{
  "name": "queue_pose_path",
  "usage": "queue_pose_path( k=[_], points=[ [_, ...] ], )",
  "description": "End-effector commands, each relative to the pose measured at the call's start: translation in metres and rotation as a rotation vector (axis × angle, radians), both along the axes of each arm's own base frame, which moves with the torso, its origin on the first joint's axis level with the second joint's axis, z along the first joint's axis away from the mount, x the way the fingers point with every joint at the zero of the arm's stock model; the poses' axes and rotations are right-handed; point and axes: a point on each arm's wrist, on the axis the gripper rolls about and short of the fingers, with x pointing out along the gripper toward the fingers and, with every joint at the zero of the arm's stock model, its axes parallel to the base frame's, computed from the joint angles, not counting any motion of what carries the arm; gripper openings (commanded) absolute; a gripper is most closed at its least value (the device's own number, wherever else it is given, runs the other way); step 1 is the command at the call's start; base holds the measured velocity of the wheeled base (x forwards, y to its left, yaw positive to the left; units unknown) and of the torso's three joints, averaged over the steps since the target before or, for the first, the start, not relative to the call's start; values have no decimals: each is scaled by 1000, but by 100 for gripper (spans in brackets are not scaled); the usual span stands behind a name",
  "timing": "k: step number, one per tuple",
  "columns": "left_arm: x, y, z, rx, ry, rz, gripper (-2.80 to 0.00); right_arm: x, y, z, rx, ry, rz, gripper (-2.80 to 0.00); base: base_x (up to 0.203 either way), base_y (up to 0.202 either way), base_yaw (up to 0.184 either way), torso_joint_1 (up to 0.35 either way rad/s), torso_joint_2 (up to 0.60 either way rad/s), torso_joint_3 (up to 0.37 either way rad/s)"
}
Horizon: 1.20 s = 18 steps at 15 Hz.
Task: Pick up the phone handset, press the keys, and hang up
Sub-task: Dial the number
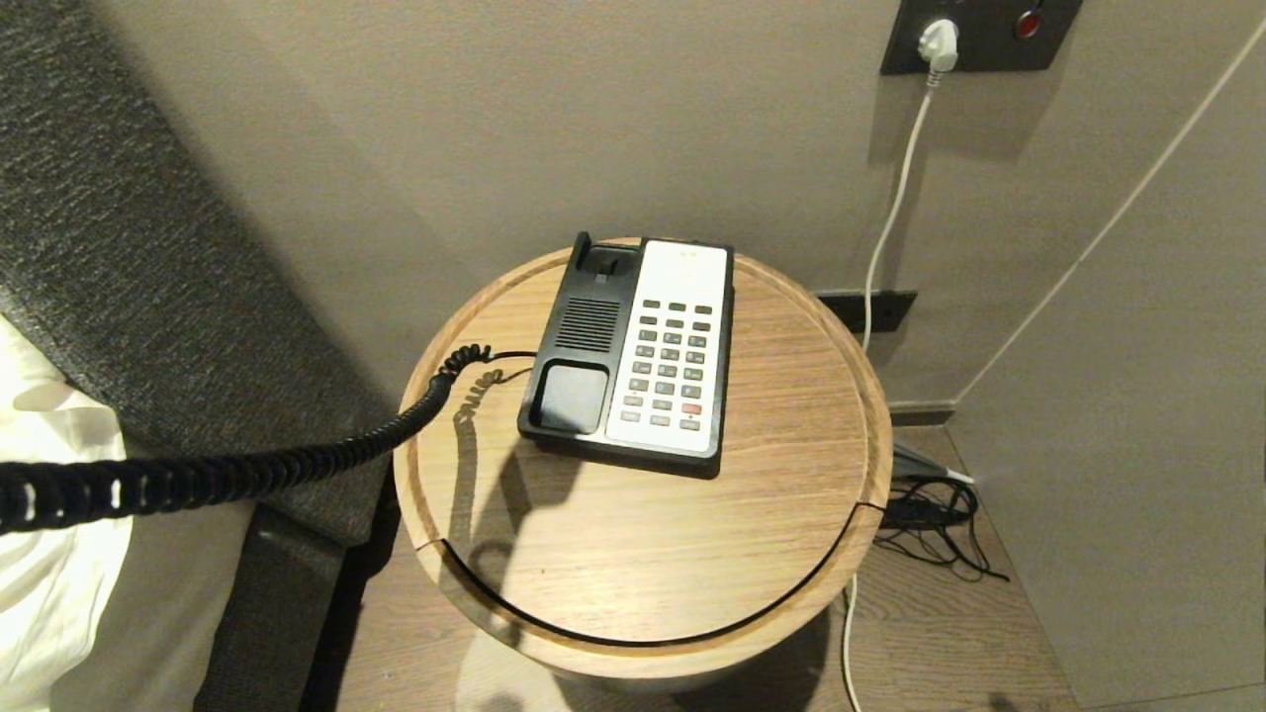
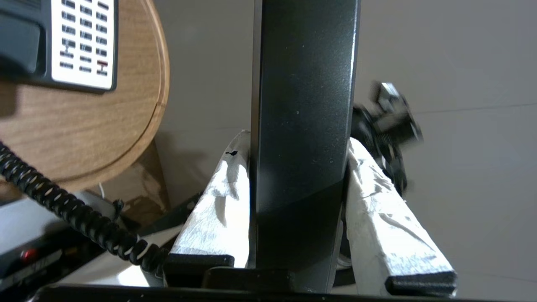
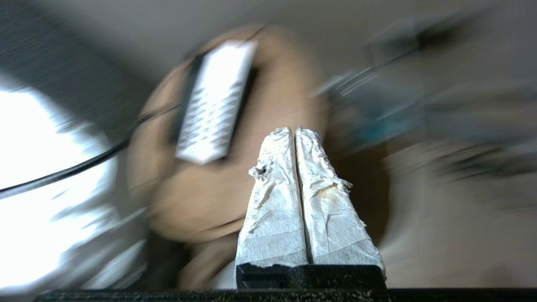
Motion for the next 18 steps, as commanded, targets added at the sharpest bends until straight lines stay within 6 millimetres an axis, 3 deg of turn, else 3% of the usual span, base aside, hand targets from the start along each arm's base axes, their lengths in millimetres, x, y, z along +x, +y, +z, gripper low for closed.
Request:
queue_pose_path(
  k=[1,4,6,10,14,18],
  points=[
    [10,-7,-1,8,19,-1,-280,76,34,-2,89,273,242,-280,0,0,0,0,0,0],
    [14,-10,2,7,16,5,-280,95,81,-12,108,475,476,-280,0,0,0,0,0,0],
    [13,-8,1,7,17,16,-280,108,110,-24,67,559,521,-280,0,0,0,0,0,0],
    [12,-4,2,2,10,46,-280,144,162,-52,-56,621,427,-280,0,0,0,0,0,0],
    [13,0,3,-1,3,92,-280,187,204,-54,-68,528,313,-280,0,0,0,0,0,0],
    [16,0,4,0,2,108,-280,210,239,-68,-110,498,249,-280,0,0,0,0,0,0]
  ],
)
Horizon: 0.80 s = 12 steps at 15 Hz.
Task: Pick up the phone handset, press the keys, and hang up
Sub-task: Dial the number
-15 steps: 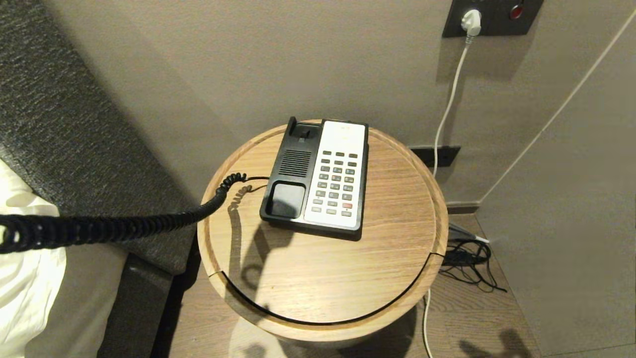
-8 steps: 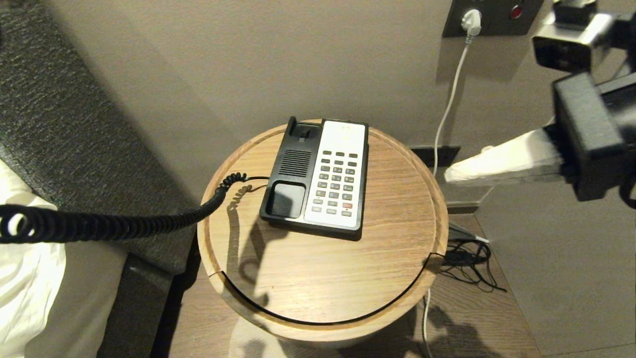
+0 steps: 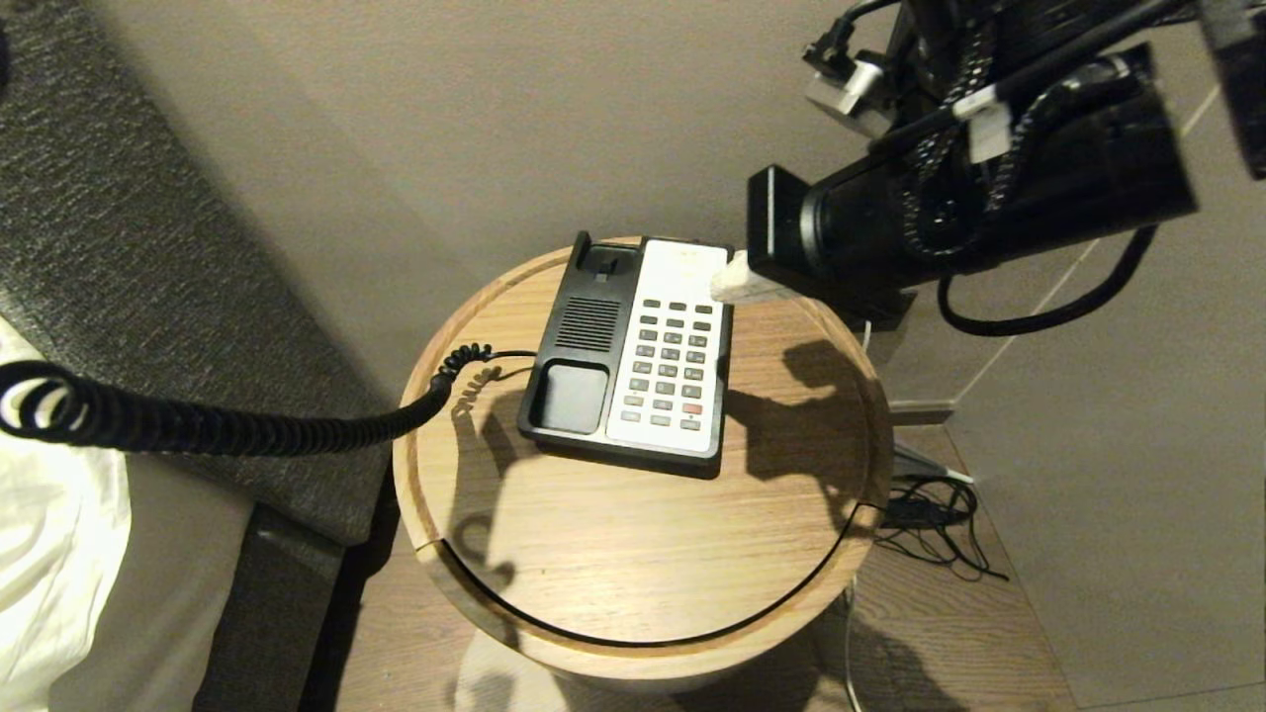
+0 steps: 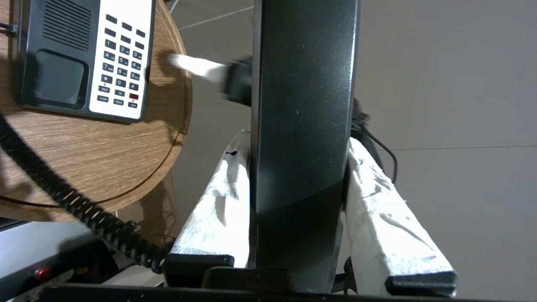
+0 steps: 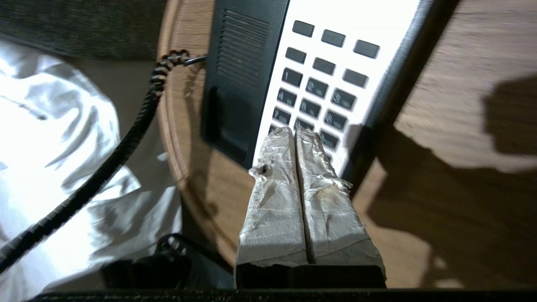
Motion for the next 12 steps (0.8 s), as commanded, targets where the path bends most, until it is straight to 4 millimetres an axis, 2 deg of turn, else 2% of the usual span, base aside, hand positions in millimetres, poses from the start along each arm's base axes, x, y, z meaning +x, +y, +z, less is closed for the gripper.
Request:
queue_pose_path(
  k=[1,5,12],
  points=[
    [2,0,0,-1,5,12,-280,15,31,-28,-49,41,19,-280,0,0,0,0,0,0],
    [4,1,0,0,10,33,-280,24,52,-48,-65,46,25,-280,0,0,0,0,0,0],
    [6,0,-1,2,12,33,-280,30,50,-46,-52,24,11,-280,0,0,0,0,0,0]
  ],
)
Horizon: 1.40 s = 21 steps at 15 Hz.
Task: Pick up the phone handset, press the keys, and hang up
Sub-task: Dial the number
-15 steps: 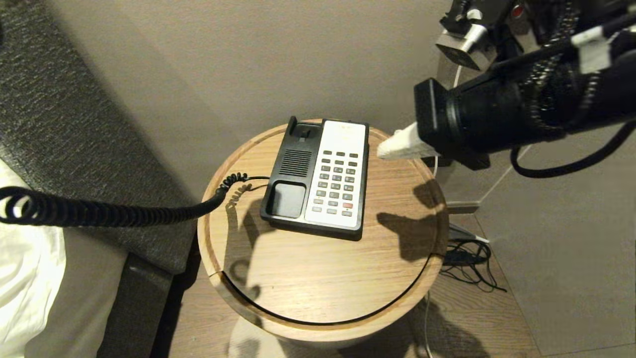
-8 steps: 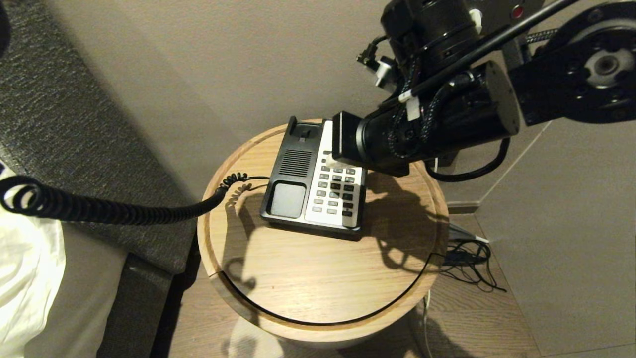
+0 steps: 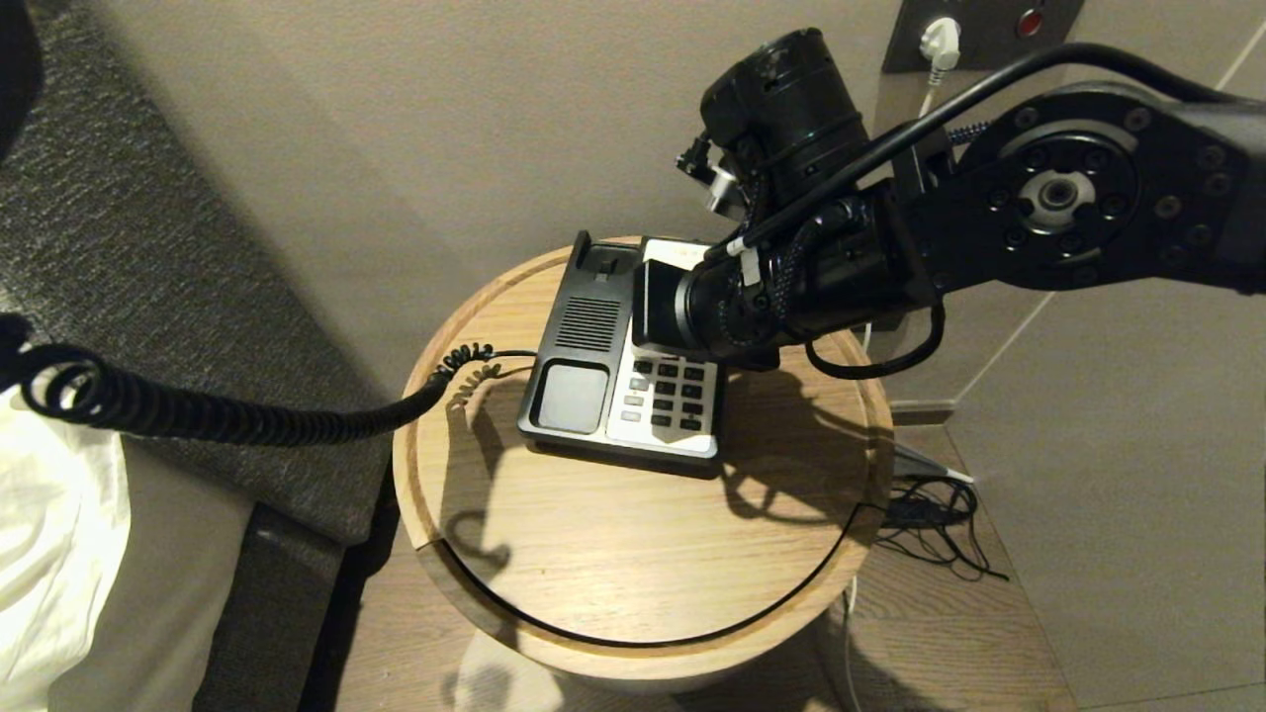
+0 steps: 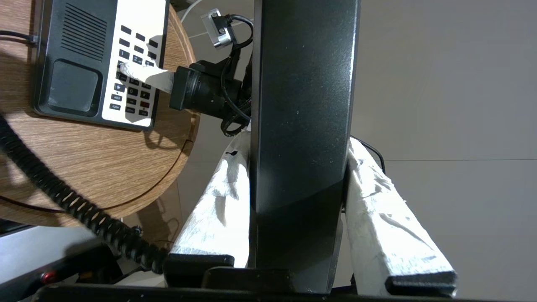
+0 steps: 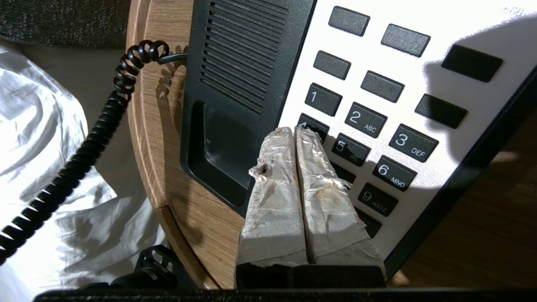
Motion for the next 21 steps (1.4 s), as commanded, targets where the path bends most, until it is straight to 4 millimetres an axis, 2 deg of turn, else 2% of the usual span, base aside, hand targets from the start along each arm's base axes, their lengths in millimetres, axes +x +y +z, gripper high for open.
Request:
queue_pose_path(
  k=[1,8,16,21],
  points=[
    [1,-1,0,-2,7,-3,-280,4,-3,-1,-3,1,-16,-280,0,0,0,0,0,0],
    [2,-1,-2,2,14,-1,-280,8,-4,1,15,-16,-26,-280,0,0,0,0,0,0],
    [3,-1,-2,3,16,-1,-280,11,-5,-6,-12,5,-33,-280,0,0,0,0,0,0],
    [2,0,-3,2,18,7,-280,7,-9,6,18,-27,-32,-280,0,0,0,0,0,0]
  ],
)
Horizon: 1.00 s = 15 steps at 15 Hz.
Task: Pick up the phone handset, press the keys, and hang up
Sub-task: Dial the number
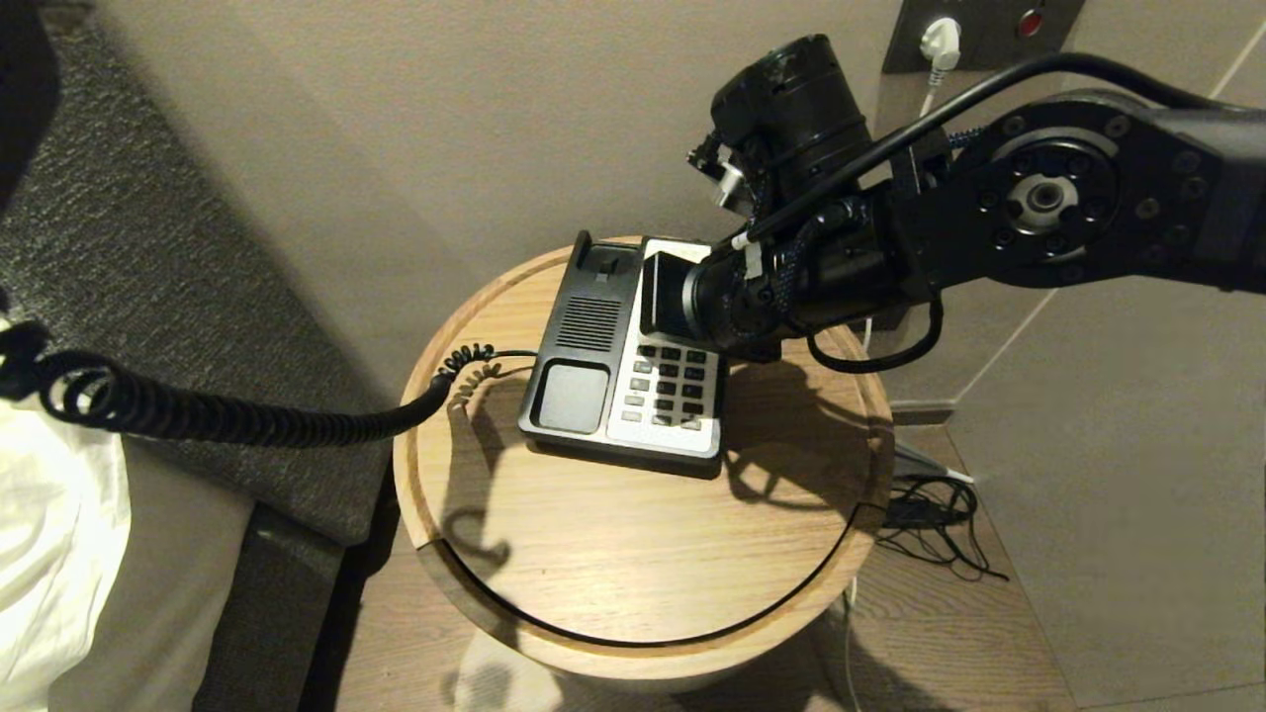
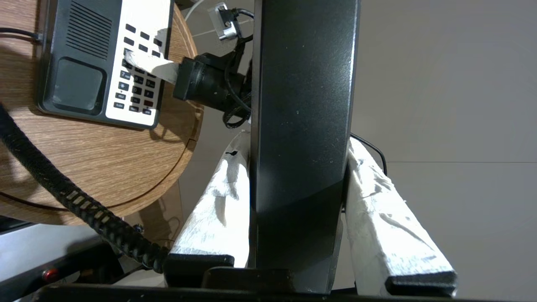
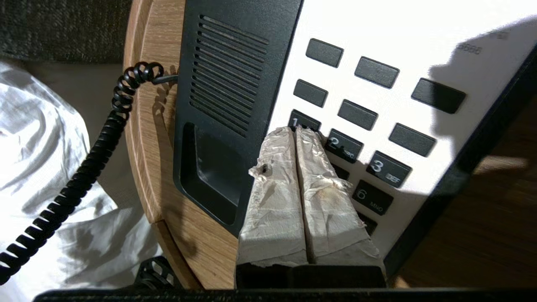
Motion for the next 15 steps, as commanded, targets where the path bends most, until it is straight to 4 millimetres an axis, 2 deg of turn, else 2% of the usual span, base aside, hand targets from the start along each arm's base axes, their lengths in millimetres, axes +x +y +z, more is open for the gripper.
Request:
queue_pose_path(
  k=[1,6,15],
  points=[
    [-1,1,-1,-2,8,1,-280,-5,-4,10,25,-21,1,-280,0,0,0,0,0,0],
    [0,0,-1,-1,9,1,-280,-6,-4,12,33,-22,2,-280,0,0,0,0,0,0],
    [3,-1,-2,3,17,3,-280,-3,1,-1,-1,25,9,-280,0,0,0,0,0,0]
  ],
)
